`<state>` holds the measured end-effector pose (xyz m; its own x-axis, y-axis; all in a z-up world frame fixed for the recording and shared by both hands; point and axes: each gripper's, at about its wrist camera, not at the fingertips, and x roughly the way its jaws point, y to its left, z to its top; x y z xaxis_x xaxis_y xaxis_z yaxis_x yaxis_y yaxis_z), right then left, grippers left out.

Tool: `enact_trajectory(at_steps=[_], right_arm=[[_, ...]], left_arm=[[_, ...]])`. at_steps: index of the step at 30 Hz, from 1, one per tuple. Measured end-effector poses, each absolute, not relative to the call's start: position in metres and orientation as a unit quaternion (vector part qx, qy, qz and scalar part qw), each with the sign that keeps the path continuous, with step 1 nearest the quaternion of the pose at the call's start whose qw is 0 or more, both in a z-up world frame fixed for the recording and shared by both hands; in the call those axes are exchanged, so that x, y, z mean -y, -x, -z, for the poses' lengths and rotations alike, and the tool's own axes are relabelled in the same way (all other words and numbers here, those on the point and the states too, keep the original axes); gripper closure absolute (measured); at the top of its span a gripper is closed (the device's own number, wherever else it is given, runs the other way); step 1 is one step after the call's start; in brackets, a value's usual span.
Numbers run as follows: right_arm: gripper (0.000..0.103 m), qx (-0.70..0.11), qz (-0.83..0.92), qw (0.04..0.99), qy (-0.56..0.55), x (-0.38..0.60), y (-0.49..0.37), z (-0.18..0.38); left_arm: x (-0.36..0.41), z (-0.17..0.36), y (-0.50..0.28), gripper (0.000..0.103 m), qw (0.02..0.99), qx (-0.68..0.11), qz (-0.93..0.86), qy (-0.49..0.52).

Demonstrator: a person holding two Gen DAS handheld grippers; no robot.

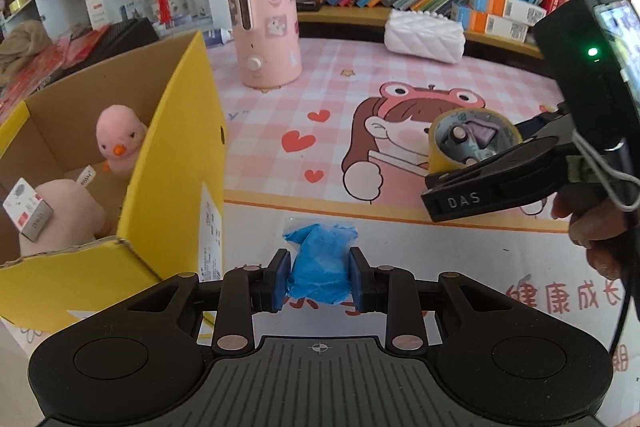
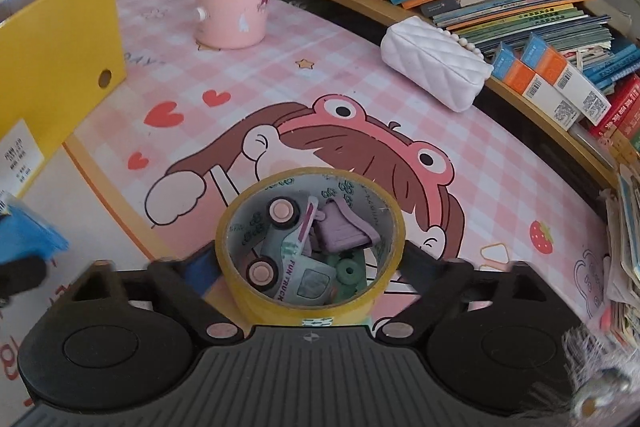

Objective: Organize objects
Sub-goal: 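Lift and carry the blue packet and tape roll over the yellow box with both tools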

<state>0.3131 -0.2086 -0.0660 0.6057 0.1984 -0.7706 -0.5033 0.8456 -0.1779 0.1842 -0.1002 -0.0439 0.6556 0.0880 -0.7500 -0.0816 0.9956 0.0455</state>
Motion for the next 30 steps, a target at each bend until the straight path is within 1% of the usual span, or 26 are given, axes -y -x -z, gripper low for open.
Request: enact_trajectory(at_steps=[4, 8, 13, 16, 21, 30], right_arm=[[0.015, -0.375, -0.201, 0.889, 0.17, 0.214, -0.303, 0.055], [0.015, -0.333, -0.201, 0.91, 0.145, 0.221, -0.283, 0.031], [0.015, -0.303, -0.185, 0.93, 0.101, 0.233, -0.255, -0.001], [0.015, -0.301, -0.164, 0.937, 0.068, 0.243, -0.236, -0.014], [0.015, -0.315, -0.121, 0.941, 0.029, 0.252, -0.202, -0.021], [0.015, -0.336, -0.082, 0.938, 0.008, 0.234, -0.14, -0.018]], left_arm=[[0.101, 0.038, -0.178, 0.074, 0.915, -0.402, -0.04, -0.002], [0.099, 0.032, -0.171, 0.074, 0.919, -0.393, -0.031, 0.007], [0.097, 0.023, -0.159, 0.074, 0.925, -0.38, -0.013, 0.015], [0.093, 0.017, -0.152, 0.074, 0.928, -0.372, -0.003, 0.018], [0.083, 0.008, -0.133, 0.074, 0.933, -0.359, 0.014, 0.024], [0.053, -0.004, -0.096, 0.074, 0.94, -0.339, 0.03, 0.026]])
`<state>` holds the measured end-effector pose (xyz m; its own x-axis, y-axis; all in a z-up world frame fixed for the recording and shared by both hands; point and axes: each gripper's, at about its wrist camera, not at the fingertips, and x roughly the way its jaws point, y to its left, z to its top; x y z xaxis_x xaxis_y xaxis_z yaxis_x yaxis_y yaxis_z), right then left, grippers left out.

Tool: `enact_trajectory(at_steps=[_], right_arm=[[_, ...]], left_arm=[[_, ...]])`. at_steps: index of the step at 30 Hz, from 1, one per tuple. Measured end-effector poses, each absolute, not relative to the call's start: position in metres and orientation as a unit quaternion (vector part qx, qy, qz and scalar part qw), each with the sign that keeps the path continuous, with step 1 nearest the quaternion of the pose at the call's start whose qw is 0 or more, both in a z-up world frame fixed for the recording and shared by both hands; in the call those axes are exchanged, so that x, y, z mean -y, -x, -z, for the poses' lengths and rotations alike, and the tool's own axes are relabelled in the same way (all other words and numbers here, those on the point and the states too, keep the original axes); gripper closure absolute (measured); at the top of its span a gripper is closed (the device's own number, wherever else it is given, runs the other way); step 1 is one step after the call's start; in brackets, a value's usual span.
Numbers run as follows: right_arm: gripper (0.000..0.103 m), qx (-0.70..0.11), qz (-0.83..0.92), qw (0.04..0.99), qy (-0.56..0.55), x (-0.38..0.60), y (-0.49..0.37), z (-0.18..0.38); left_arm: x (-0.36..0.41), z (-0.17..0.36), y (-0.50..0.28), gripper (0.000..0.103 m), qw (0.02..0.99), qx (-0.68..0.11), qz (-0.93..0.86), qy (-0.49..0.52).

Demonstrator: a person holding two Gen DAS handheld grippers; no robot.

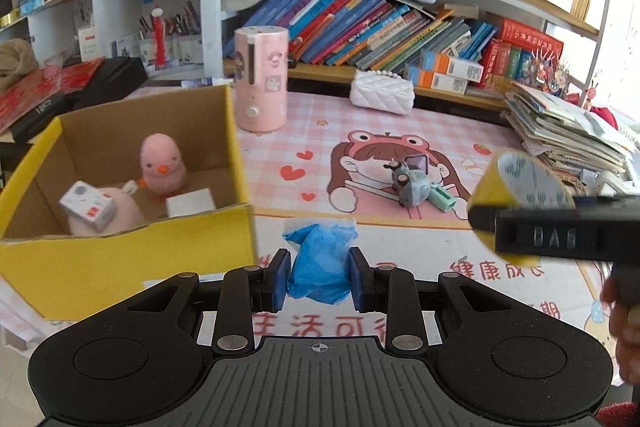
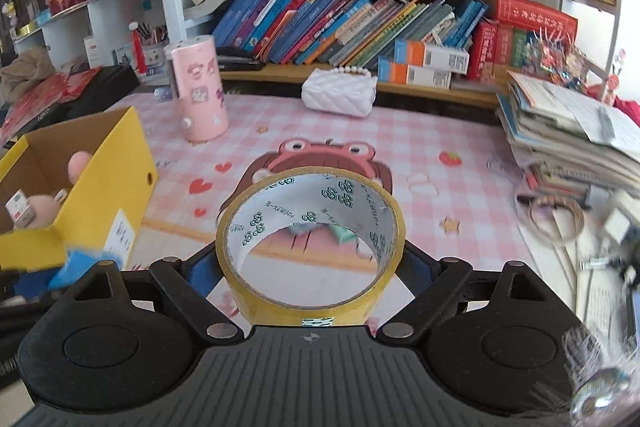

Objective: Organize objects
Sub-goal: 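Lift and carry the blue packet and tape roll over the yellow box with both tools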

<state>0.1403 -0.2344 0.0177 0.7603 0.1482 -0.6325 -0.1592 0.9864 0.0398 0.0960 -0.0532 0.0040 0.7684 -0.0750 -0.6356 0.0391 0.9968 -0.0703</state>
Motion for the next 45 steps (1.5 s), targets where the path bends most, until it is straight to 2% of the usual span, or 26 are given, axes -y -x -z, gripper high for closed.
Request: enact_trajectory(at_steps=[15, 45], right_arm=[[0.015, -0.381, -0.111, 0.917, 0.029, 0.157, -0.07, -0.005], [0.015, -0.373, -0.17, 0.911, 0.047, 0.046, 0.004, -0.006]], left_arm=[[-0.022, 0.001, -0.035, 0.074, 0.934, -0.354, 0.004, 0.051], [-0.116, -0.01, 0.044, 0.074, 0.944, -0.323, -0.037, 0.055]])
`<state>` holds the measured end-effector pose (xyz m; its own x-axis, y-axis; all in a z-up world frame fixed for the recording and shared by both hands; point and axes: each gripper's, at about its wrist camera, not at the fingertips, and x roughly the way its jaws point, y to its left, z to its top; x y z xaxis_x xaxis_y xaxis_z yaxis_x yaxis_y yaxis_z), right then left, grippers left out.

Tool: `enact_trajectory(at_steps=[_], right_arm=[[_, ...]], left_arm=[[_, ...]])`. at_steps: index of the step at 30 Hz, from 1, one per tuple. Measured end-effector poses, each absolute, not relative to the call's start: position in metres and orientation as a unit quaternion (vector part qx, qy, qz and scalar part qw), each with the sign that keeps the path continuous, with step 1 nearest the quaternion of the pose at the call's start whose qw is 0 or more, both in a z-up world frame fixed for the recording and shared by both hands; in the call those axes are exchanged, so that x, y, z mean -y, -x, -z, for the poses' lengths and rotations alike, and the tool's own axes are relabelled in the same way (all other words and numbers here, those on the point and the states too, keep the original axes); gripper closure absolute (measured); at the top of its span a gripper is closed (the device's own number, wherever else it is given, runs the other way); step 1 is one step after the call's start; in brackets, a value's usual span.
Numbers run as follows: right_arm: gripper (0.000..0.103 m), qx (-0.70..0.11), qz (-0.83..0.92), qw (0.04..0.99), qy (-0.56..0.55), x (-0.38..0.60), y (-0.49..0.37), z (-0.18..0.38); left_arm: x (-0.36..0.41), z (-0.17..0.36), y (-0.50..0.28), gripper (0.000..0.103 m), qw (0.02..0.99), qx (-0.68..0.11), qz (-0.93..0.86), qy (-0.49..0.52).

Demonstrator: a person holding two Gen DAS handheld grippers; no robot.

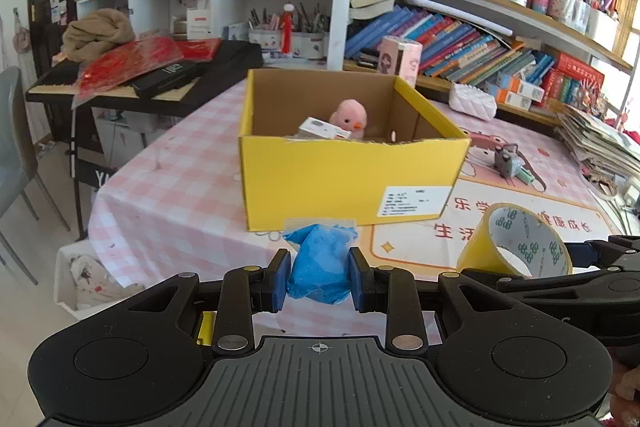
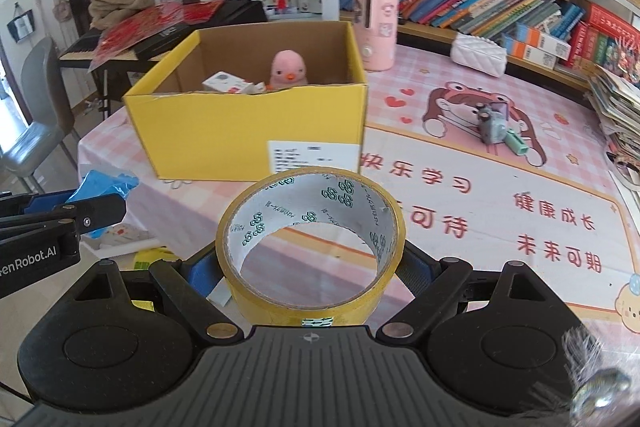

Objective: Organize objects
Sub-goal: 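Lift and carry the blue packet and tape roll over the yellow box with both tools, then open both tools to drop the blue packet and tape roll into the yellow box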

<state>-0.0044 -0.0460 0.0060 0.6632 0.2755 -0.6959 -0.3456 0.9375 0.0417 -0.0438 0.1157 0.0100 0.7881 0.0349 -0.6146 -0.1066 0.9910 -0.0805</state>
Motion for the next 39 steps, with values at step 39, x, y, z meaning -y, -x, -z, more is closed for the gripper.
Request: enact_trajectory(at_steps=[39], right_arm=[[0.015, -0.264, -0.206, 0.94, 0.063, 0.025, -0.182, -0.059]], left_arm=[[-0.097, -0.012, -0.127, 0.074, 0.947, -0.315, -0.064, 0.0]])
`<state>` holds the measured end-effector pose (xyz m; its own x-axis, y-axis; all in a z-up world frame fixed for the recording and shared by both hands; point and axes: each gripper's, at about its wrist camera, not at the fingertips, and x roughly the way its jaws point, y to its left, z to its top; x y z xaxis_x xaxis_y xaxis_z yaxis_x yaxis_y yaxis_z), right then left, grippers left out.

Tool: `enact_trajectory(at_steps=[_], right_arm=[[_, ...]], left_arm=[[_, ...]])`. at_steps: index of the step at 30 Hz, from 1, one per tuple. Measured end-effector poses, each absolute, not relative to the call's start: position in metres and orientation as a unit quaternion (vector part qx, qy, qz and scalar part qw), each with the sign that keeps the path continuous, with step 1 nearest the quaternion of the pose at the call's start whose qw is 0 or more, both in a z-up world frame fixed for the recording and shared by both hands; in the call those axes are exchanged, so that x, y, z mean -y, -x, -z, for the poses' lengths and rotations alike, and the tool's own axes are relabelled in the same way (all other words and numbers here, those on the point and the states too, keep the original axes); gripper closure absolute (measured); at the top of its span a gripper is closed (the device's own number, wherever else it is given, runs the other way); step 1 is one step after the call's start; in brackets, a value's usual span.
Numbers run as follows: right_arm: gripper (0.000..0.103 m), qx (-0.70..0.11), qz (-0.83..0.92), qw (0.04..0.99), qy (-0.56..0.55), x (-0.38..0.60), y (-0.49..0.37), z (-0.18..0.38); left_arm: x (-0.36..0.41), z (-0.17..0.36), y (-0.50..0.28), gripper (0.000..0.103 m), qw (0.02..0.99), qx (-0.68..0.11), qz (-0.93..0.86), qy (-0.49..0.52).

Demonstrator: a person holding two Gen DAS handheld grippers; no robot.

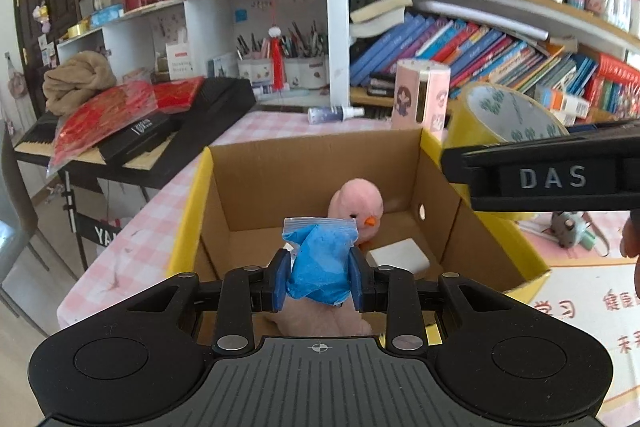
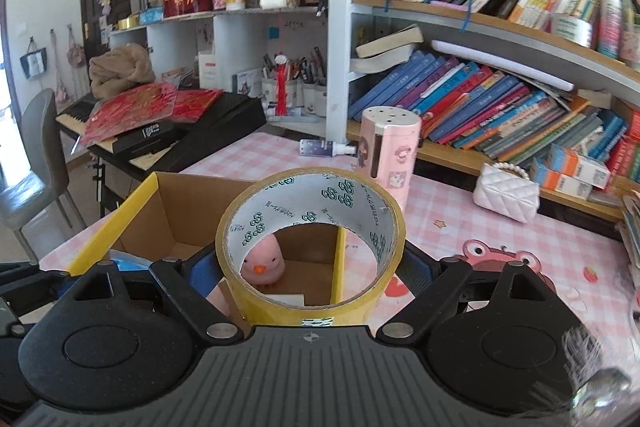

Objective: Organize objects
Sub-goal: 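Open both tools to drop the blue packet and tape roll into the yellow box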

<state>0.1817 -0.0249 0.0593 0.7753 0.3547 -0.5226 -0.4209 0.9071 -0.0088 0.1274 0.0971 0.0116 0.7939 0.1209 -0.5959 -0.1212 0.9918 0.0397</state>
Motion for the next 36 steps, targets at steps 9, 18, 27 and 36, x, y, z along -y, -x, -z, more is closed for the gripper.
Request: enact_trajectory(at_steps=[9, 18, 27, 36], right_arm=[[0.015, -0.284, -0.255, 0.918, 0.108, -0.002, -0.219, -0.037], [0.015, -0.308, -0.3, 0.89, 0.152, -0.029, -0.245, -0.02], [0.015, -0.338, -0.32, 0.866, 0.183, -0.044, -0.263, -0.007], [0.015, -0.366, -0.323, 0.846, 0.213, -0.058, -0.277, 0.0]], left_arm=[[-0.092, 0.005, -0.153, 0.074, 0.935, -0.344, -0.081, -0.018], [-0.078, 0.006, -0.166, 0.072, 0.934, -0.344, -0.085, -0.055], [-0.073, 0.005, -0.167, 0.036, 0.934, -0.33, -0.104, -0.087], [-0.075, 0.004, -0.165, 0.022, 0.935, -0.328, -0.105, -0.084]])
